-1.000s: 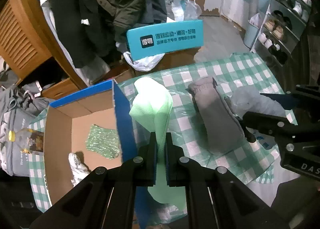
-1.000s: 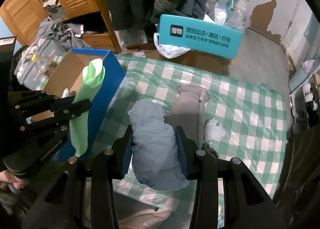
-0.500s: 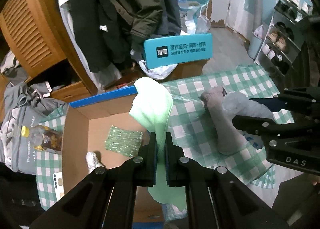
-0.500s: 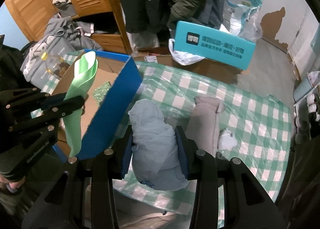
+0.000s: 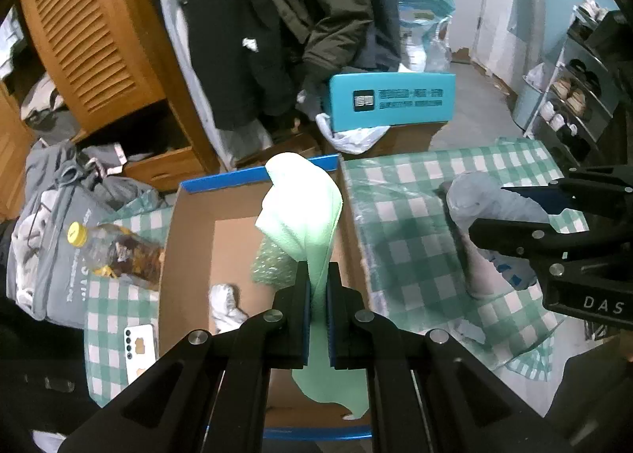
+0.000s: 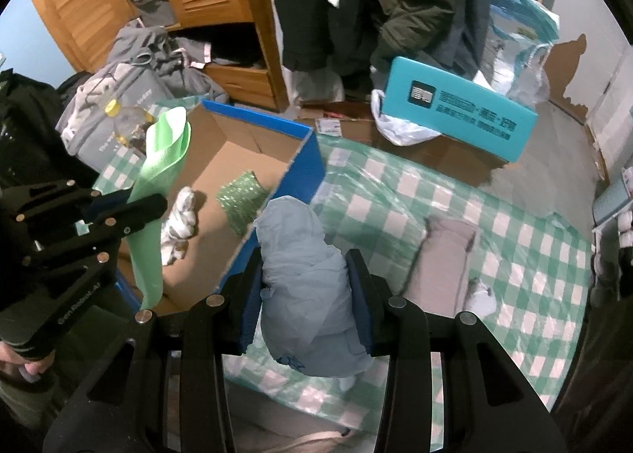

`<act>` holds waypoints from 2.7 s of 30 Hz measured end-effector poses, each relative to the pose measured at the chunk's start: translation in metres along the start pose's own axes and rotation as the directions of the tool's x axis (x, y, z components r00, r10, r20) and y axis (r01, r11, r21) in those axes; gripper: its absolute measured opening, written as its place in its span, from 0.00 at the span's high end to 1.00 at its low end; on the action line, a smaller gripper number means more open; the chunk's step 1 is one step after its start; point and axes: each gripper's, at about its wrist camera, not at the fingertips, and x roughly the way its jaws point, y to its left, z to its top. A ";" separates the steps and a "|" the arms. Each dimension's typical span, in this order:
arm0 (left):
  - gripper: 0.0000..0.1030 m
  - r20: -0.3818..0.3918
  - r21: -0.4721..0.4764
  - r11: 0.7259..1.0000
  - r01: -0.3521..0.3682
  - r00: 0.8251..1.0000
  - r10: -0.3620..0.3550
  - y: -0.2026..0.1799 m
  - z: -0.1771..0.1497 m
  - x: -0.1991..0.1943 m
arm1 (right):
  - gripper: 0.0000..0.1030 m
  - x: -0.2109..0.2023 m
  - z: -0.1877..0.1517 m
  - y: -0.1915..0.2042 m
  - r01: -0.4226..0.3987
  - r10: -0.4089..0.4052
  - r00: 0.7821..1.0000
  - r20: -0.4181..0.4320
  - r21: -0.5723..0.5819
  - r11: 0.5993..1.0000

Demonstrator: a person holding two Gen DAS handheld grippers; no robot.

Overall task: Organize soft objects
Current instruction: 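Lift the pale blue sock and green cloth and carry both over the box, then open the right tool over the box while the left tool releases the green cloth, then withdraw both open tools from the box back over the table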

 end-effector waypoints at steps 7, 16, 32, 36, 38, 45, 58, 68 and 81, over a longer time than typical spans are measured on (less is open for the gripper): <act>0.94 -0.018 -0.034 0.999 -0.020 1.000 0.019 0.025 -0.007 0.007 | 0.62 0.015 0.012 0.022 -0.015 0.015 1.000 -0.015 -0.021 1.000; 0.94 -0.046 -0.062 0.997 -0.037 0.998 0.034 0.046 -0.019 0.019 | 0.62 0.031 0.025 0.049 -0.039 0.038 0.999 -0.038 -0.047 0.998; 0.94 -0.112 -0.115 0.993 -0.034 0.993 0.021 0.070 -0.030 0.044 | 0.62 0.063 0.036 0.078 -0.078 0.074 0.993 -0.088 -0.051 0.996; 0.93 -0.130 -0.128 0.991 -0.035 0.991 0.019 0.075 -0.033 0.051 | 0.62 0.073 0.037 0.083 -0.088 0.083 0.991 -0.105 -0.048 0.995; 0.93 -0.139 -0.133 0.990 -0.041 0.990 0.022 0.076 -0.033 0.054 | 0.62 0.078 0.037 0.085 -0.090 0.084 0.990 -0.115 -0.049 0.995; 0.84 -0.159 -0.145 0.988 -0.055 0.987 0.031 0.083 -0.036 0.060 | 0.59 0.088 0.039 0.091 -0.091 0.084 0.988 -0.133 -0.053 0.994; 0.45 -0.146 -0.132 0.986 -0.101 0.986 0.081 0.086 -0.034 0.057 | 0.40 0.084 0.045 0.085 -0.072 0.068 0.993 -0.101 -0.038 0.997; 0.36 -0.135 -0.112 0.988 -0.102 0.987 0.087 0.079 -0.032 0.054 | 0.40 0.075 0.041 0.076 -0.046 0.043 0.995 -0.092 -0.032 0.998; 0.28 -0.118 -0.077 0.994 -0.082 0.990 0.072 0.055 -0.025 0.049 | 0.39 0.060 0.024 0.053 0.010 -0.013 0.997 -0.081 -0.034 0.999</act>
